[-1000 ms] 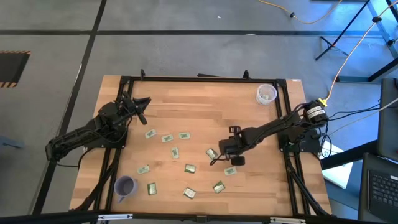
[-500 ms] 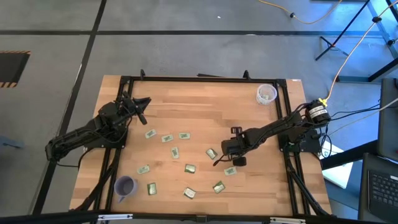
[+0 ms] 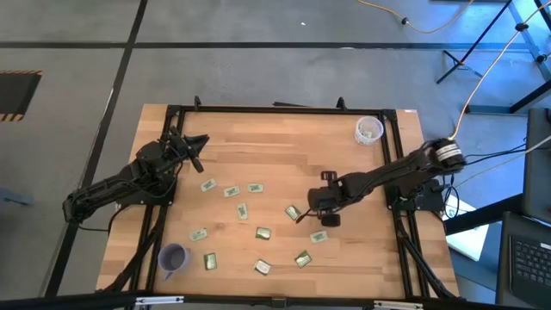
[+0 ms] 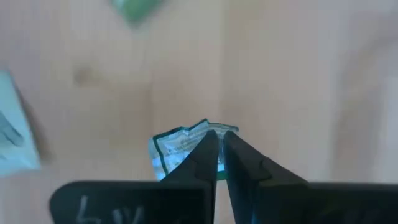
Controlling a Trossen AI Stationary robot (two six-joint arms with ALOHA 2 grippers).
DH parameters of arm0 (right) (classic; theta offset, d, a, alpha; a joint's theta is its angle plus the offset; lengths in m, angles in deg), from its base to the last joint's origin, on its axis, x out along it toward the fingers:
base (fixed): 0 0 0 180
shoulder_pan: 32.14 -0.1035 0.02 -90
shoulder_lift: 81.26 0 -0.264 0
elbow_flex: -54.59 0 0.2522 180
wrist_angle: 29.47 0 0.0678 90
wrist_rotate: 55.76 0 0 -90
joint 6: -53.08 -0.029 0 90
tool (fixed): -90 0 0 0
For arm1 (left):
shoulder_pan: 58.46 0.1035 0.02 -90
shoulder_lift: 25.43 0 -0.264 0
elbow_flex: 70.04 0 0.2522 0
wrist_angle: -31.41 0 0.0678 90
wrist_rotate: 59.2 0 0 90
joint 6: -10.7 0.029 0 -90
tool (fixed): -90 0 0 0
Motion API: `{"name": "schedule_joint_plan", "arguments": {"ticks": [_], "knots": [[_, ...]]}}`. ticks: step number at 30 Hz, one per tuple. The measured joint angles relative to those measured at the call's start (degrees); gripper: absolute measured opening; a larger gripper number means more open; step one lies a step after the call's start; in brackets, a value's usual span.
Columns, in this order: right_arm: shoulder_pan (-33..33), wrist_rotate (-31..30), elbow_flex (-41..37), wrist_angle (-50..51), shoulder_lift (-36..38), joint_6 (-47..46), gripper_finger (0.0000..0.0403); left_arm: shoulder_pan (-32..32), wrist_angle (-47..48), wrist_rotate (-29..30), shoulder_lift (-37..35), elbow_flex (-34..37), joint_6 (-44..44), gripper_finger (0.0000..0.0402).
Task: Pick and place Stevia / Truvia into bins
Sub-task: Put the green stevia packet into the transparent container
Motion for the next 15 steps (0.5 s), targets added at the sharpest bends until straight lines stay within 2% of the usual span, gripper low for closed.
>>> {"name": "schedule_joint_plan", "arguments": {"ticks": [6,12,15], "knots": [[2.58,-8.75,3.25,9.37,8.64,-5.21,0.0010,0.01,0.00,-0.01,0.15,0.00,0.00,0.0040],[9.34,-27.61,6.95,19.66,17.12,-17.87,0.0005,0.02,0.00,0.00,0.16,0.00,0.00,0.0040],[15.43,-27.77,8.69,24.31,20.08,-24.02,0.0005,0.01,0.00,-0.01,0.16,-0.01,0.00,0.0040]]}}
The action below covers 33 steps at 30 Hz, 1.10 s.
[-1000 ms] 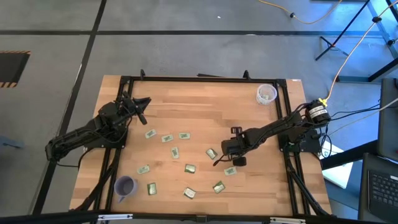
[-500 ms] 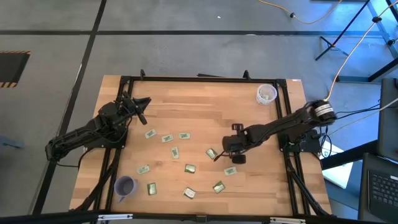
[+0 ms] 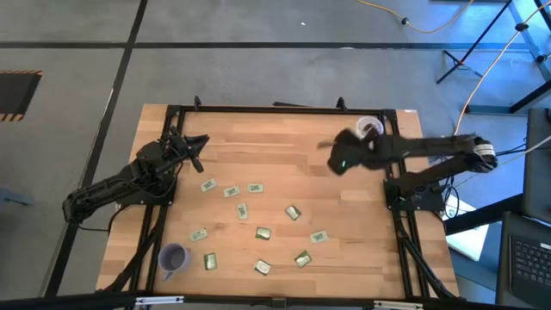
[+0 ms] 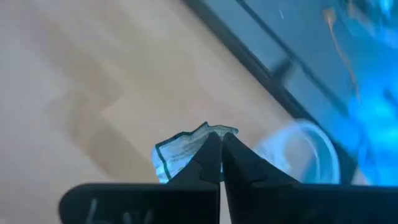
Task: Pick and place Stevia / Truvia into bins
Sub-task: Put the green stevia packet into the transparent container
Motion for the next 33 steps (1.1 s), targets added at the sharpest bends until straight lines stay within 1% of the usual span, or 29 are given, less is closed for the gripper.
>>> {"name": "schedule_joint_plan", "arguments": {"ticks": [2,6,10,15,23,25,33], "knots": [[5.06,1.58,0.95,2.94,1.52,-3.18,0.0004,0.00,0.00,0.01,0.00,0.00,0.00,0.0040],[15.54,5.47,1.79,5.21,2.35,-3.33,0.0004,0.00,0.00,0.01,0.04,0.00,0.00,0.0040],[24.44,9.82,1.90,5.32,0.89,0.81,0.0004,-0.01,0.00,0.01,0.04,0.01,0.00,0.0040],[31.88,10.25,1.90,5.24,-2.48,4.26,0.0004,-0.01,0.00,0.01,0.04,0.01,0.00,0.0040],[39.01,9.50,1.90,4.49,-10.55,5.81,0.0008,0.01,0.00,0.01,0.04,0.01,0.00,0.0040],[40.09,8.54,1.90,4.48,-12.68,5.97,0.0009,-0.01,0.00,0.01,0.04,-0.01,0.00,0.0040],[42.11,7.90,1.90,3.86,-18.91,7.52,0.0011,-0.01,0.00,0.01,0.04,-0.01,0.00,0.0040]]}}
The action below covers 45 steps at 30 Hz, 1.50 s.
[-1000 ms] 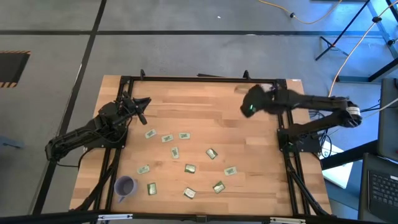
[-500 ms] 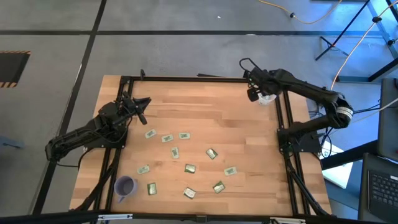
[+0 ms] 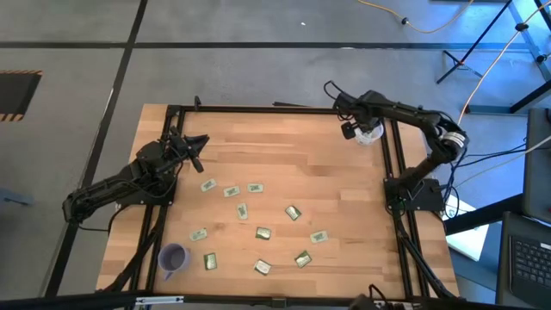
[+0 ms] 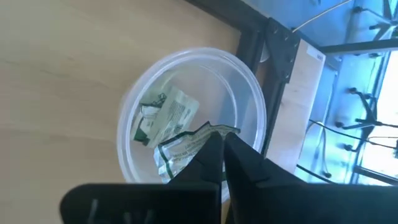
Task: Pick and place Stevia / Truvia into bins
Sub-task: Put the green stevia packet into the transparent container, then put the light green stevia packet into the transparent container
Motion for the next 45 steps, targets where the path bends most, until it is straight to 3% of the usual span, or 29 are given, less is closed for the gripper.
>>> {"name": "schedule_joint_plan", "arguments": {"ticks": [14,28,33,39,45], "knots": [[0.33,-0.37,0.00,-1.11,-2.50,1.49,0.0013,0.01,0.00,0.00,0.00,0.01,0.00,0.0040],[-0.66,-0.30,1.93,0.95,0.32,3.36,0.0073,0.00,0.00,0.00,0.00,0.02,0.02,0.0040],[-7.33,1.18,3.49,-0.05,6.08,7.29,0.0074,0.02,0.00,0.00,0.00,0.02,0.02,0.0040],[-19.70,11.75,3.50,-5.36,10.92,10.80,0.0074,0.01,0.00,0.00,0.00,0.01,0.01,0.0040],[-32.51,20.34,2.03,-19.38,11.10,20.24,0.0074,0.00,0.00,0.00,0.02,0.00,0.02,0.0040]]}}
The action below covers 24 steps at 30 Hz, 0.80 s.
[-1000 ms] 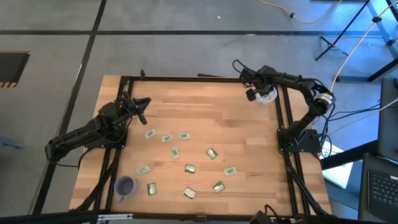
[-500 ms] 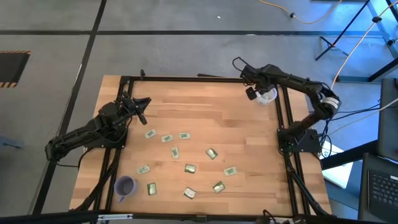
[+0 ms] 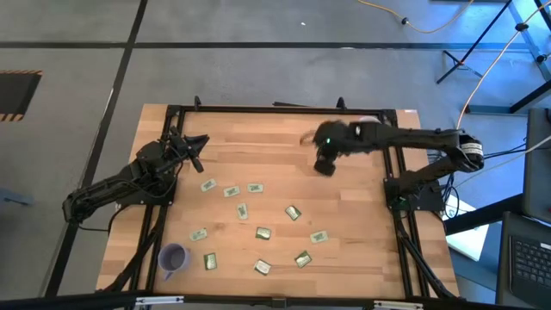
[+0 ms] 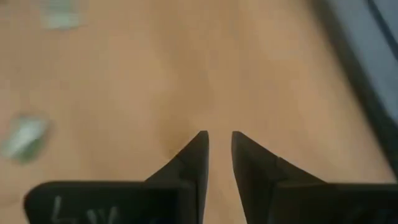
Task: Pick and place Stevia / Truvia into bins
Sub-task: Put the light green stevia packet into the transparent container
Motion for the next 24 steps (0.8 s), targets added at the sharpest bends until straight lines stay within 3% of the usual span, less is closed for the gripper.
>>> {"name": "schedule_joint_plan", "arguments": {"ticks": [4,15,24], "knots": [[-7.14,6.62,-1.07,-4.74,-0.04,5.96,0.0074,0.02,0.00,0.00,0.00,0.02,-0.02,0.0040],[-27.01,6.65,-1.82,-4.62,-2.44,0.43,0.0074,0.00,0.00,0.00,0.00,0.02,0.00,0.0040],[-35.68,6.38,-10.95,-12.69,-7.61,-9.01,0.0074,0.00,0.00,-0.20,0.11,0.02,0.00,0.0040]]}}
